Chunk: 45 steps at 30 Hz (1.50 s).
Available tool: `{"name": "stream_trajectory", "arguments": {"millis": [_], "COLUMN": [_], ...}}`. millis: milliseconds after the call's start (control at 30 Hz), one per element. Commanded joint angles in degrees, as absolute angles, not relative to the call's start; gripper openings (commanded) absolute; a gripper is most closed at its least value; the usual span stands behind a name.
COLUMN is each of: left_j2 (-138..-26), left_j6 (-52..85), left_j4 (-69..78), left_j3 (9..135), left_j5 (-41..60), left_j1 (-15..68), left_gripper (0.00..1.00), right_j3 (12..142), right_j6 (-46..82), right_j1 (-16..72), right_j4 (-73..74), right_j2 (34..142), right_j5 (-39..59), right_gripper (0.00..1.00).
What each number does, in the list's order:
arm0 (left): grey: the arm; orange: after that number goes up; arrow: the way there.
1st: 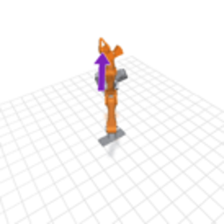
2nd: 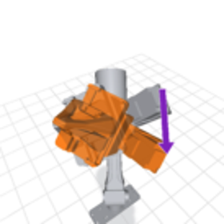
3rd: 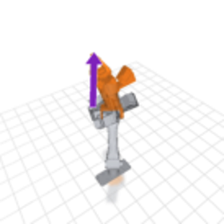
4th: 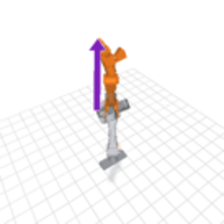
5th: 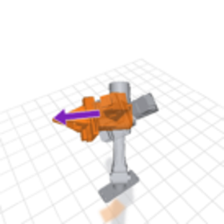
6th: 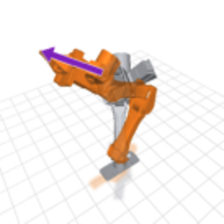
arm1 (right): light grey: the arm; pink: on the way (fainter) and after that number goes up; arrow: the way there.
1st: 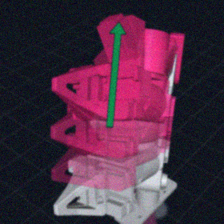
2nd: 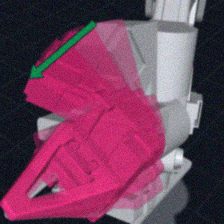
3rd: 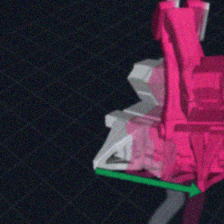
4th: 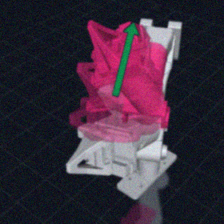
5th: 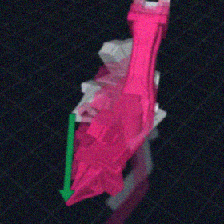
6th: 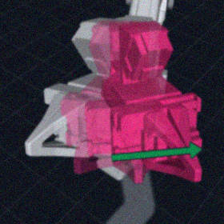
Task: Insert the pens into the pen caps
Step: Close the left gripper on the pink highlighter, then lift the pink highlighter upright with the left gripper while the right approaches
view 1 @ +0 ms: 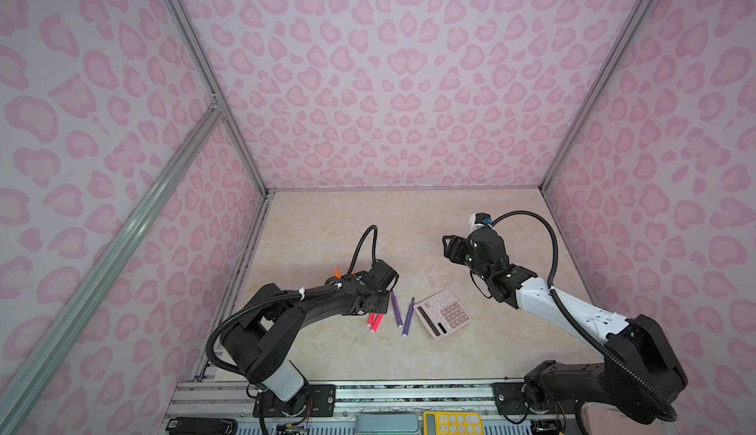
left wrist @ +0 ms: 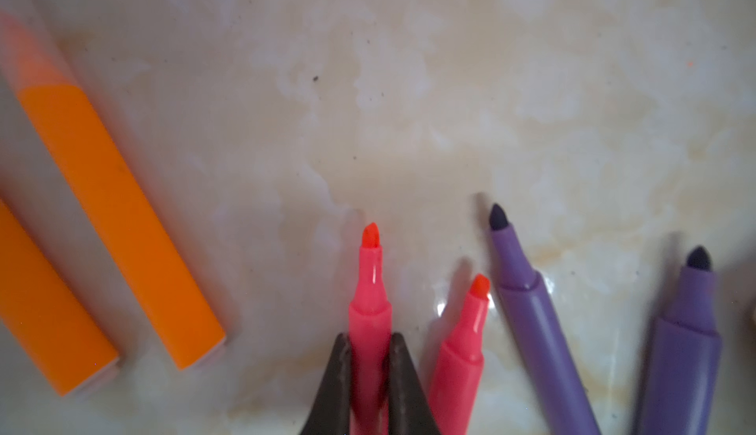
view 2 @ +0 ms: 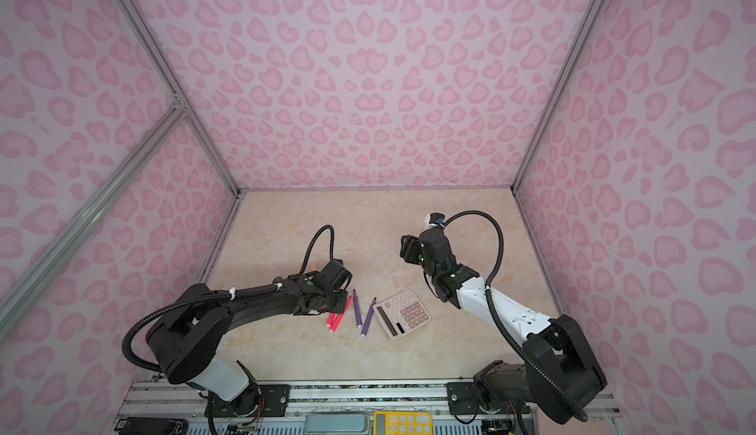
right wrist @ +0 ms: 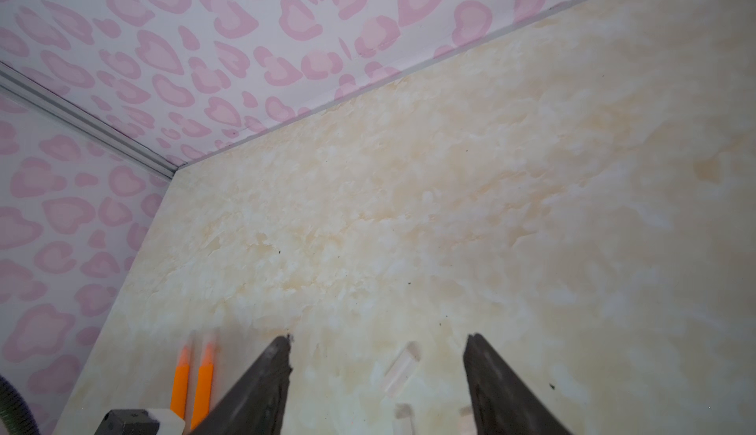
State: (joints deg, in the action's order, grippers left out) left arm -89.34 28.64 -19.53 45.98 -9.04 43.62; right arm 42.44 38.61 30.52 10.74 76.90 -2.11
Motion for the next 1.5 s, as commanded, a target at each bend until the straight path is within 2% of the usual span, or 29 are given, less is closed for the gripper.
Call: {"name": "stream_trajectory", "arguments": {"millis": [0,200,367,467,533,833,1133,1300,1467], "left_j2": [-83.4,-74.2,-77.1,-78.5,-78.1,-73.7,-75.1,-74.9,-74.3], "left_j6": [27.5,28.9,22.9,18.6,17.9,18.0,18.1,18.1,18.0], "left_j4": [-15.8,-11.2,-6.7,5.1,8.0,8.4,8.1,8.8,9.7], "left_j3": [44.0,43.3,52.0,46.7,44.3,41.7,42.6,42.4,41.8], "left_j5": [-8.7,-14.6,-15.6,-10.3,-7.0,-9.4,-6.0,-4.9,-3.8], "left_j1": [43.7,43.7,43.7,43.6,43.7,43.7,43.6,43.7,43.7], "left_gripper": [0.03,0.04,0.04,0.04,0.04,0.04,0.03,0.03,0.03], "right_j3": [39.7,41.4,42.9,43.4,43.6,42.7,44.9,45.3,45.4], "right_j6": [44.6,45.5,47.7,49.2,49.0,49.0,50.2,50.4,51.3], "right_j1": [33.6,38.3,38.4,38.9,39.7,44.2,45.7,45.9,46.0], "right_j4": [25.0,31.2,35.8,38.7,38.2,39.8,40.8,40.6,41.4], "right_j2": [78.7,83.6,88.8,90.2,89.9,90.8,94.5,94.7,95.2], "right_j5": [3.4,4.1,11.0,14.7,14.2,10.4,13.2,13.1,14.1], "right_gripper": [0.69,0.69,0.69,0.69,0.69,0.62,0.43,0.23,0.15]}}
